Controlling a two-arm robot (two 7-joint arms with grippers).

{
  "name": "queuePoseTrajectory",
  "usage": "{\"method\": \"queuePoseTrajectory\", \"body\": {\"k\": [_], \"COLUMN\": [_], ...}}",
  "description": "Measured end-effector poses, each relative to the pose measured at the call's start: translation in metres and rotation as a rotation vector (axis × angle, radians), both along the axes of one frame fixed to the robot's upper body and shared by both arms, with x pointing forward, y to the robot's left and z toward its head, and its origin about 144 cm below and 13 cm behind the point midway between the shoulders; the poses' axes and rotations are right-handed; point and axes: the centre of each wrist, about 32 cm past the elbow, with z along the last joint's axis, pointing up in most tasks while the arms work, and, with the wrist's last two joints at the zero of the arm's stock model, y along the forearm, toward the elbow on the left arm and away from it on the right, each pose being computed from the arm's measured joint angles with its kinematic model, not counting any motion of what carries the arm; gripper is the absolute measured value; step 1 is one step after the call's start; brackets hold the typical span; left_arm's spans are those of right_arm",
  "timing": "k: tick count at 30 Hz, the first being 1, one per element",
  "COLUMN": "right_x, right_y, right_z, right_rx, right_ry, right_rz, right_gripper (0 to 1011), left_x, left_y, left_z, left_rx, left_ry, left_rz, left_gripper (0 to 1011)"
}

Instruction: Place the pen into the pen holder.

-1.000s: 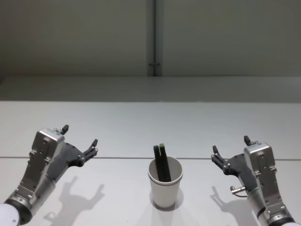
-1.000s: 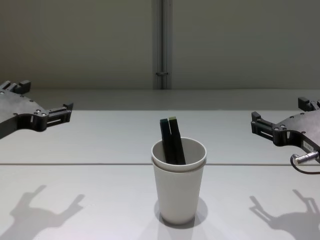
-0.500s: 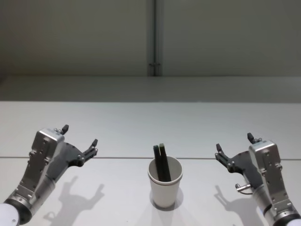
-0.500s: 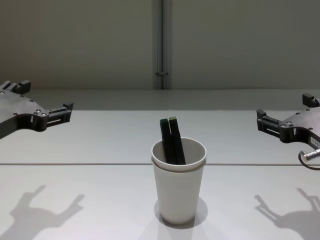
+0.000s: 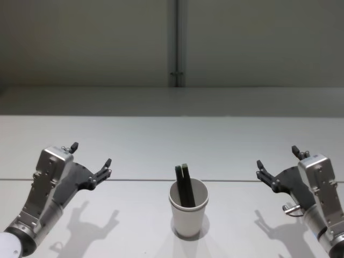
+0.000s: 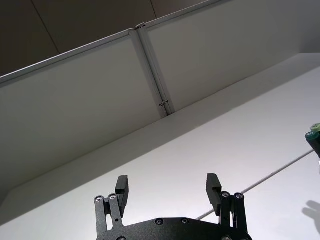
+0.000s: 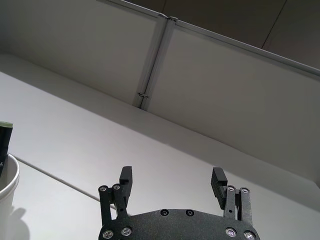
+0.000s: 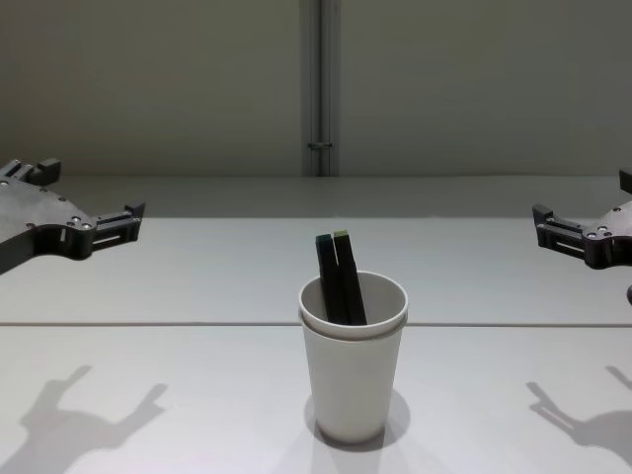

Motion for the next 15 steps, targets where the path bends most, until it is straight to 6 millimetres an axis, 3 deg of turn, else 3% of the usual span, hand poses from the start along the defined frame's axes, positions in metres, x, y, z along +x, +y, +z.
{"method": "queuePoseTrajectory", "body": {"k": [15], "right_x": [0.005], "right_y": [-0.032], "right_z": [0.011], "right_rx": [-0.048], "right_ry": [0.005], "right_rz": [0.027], "right_gripper": [1001], "left_x": [0.0], "left_y": [0.0], "left_z": [0.0], "left_rx": [0.0], "left_ry": [0.0], "left_rz": [0.0], "left_gripper": [1002]}}
